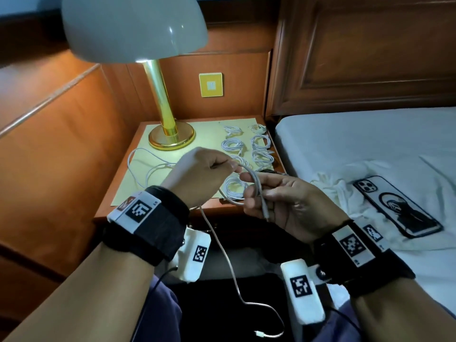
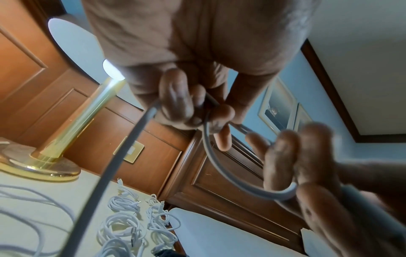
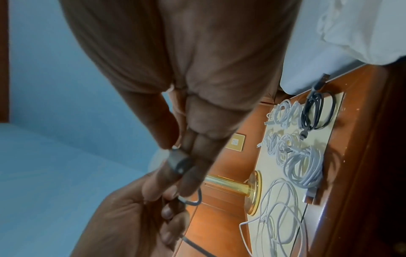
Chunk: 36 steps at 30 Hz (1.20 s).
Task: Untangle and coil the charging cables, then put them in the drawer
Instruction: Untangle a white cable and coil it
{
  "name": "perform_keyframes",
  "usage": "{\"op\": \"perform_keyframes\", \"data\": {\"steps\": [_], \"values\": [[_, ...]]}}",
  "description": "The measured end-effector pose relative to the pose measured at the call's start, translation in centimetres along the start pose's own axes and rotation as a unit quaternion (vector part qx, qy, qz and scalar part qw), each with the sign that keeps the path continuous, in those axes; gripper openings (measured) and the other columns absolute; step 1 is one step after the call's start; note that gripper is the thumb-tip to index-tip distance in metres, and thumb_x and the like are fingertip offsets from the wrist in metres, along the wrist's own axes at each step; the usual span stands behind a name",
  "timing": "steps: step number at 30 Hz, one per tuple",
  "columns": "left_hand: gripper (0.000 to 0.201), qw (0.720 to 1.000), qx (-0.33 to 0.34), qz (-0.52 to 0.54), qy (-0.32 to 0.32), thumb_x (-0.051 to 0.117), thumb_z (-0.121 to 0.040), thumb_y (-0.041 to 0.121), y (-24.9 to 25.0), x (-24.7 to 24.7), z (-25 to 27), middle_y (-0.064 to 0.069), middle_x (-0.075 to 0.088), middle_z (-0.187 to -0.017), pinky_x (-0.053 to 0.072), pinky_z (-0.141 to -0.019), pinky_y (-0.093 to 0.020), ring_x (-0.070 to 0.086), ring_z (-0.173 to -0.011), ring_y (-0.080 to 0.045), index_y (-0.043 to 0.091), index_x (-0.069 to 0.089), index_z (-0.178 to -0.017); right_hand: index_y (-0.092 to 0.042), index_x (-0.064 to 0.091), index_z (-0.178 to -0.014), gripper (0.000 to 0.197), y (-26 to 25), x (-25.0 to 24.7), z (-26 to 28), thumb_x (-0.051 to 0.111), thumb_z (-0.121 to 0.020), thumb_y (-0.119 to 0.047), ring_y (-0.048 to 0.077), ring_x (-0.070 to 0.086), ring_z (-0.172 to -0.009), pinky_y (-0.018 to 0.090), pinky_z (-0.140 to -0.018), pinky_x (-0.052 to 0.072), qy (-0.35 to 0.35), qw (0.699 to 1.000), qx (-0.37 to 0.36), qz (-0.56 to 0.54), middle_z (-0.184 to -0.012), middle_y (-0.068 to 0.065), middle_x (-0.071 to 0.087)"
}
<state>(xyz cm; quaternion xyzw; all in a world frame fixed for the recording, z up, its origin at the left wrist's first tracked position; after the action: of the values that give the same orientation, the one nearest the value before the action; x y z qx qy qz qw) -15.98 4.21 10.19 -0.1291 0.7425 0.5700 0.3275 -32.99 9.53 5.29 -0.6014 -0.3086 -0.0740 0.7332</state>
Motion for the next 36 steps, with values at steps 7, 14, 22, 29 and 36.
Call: {"op": "perform_keyframes", "data": {"steps": [7,14,22,29,36], "values": [[0.030,1.000,0.001,0.011,0.007,0.059,-0.099,0.025,-0.6,0.7,-0.2,0.019,0.060,-0.054,0.035,-0.051,-0.020,0.042,-0.044,-0.002,0.008,0.077,-0.083,-0.007,0.063,-0.101,0.018,-0.2,-0.1,0.3,0.065,-0.083,-0.011,0.026,0.076,-0.082,0.032,-0.064,0.062,0.067,0.992,-0.021,0.100,-0.095,0.014,0.075],[0.025,0.995,-0.044,0.065,-0.068,0.056,-0.102,0.023,0.2,1.3,0.5,0.009,0.073,-0.064,0.055,-0.060,-0.020,0.063,-0.061,0.004,0.015,0.079,-0.095,-0.010,0.057,-0.083,0.019,0.1,-0.7,-0.5,0.071,-0.092,-0.020,0.011,0.054,-0.043,0.043,-0.051,0.060,0.211,0.899,-0.158,0.351,-0.060,-0.001,0.046],[0.020,0.984,-0.080,0.137,-0.079,0.060,-0.100,0.017,0.5,2.0,0.8,-0.007,0.070,-0.060,0.058,-0.053,-0.027,0.064,-0.050,-0.015,0.008,0.078,-0.097,-0.026,0.062,-0.104,0.016,0.8,-1.0,-1.0,0.055,-0.096,-0.014,0.019,0.052,-0.041,0.031,-0.043,0.051,0.272,0.846,-0.157,0.431,-0.054,-0.002,0.046],[0.021,0.997,-0.053,0.048,0.011,0.058,-0.101,0.022,-1.0,0.6,0.1,0.007,0.064,-0.056,0.058,-0.060,-0.036,0.060,-0.057,-0.013,0.021,0.078,-0.093,-0.023,0.072,-0.101,0.021,0.5,-1.3,-0.6,0.061,-0.091,-0.007,0.009,0.053,-0.052,0.033,-0.054,0.053,0.246,0.906,-0.099,0.331,-0.085,-0.012,0.064],[0.019,0.998,-0.008,0.057,0.002,0.059,-0.100,0.022,-0.7,0.5,0.4,0.008,0.060,-0.056,0.057,-0.063,-0.043,0.053,-0.057,-0.016,0.024,0.077,-0.093,-0.008,0.070,-0.107,0.025,0.8,-0.2,-1.1,0.051,-0.103,-0.024,0.012,0.043,-0.039,0.032,-0.056,0.040,0.154,0.962,-0.081,0.213,-0.097,0.010,0.071]]}}
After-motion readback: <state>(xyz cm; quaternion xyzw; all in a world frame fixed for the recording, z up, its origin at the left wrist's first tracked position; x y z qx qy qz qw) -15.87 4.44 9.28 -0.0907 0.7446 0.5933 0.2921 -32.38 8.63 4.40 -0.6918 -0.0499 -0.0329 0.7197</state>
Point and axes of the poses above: each hand's wrist, its own z-axis away from the middle knuckle, its own x-axis out of the palm, y = z × x, the point moved 3 cm from there along -z, towards the middle knuckle
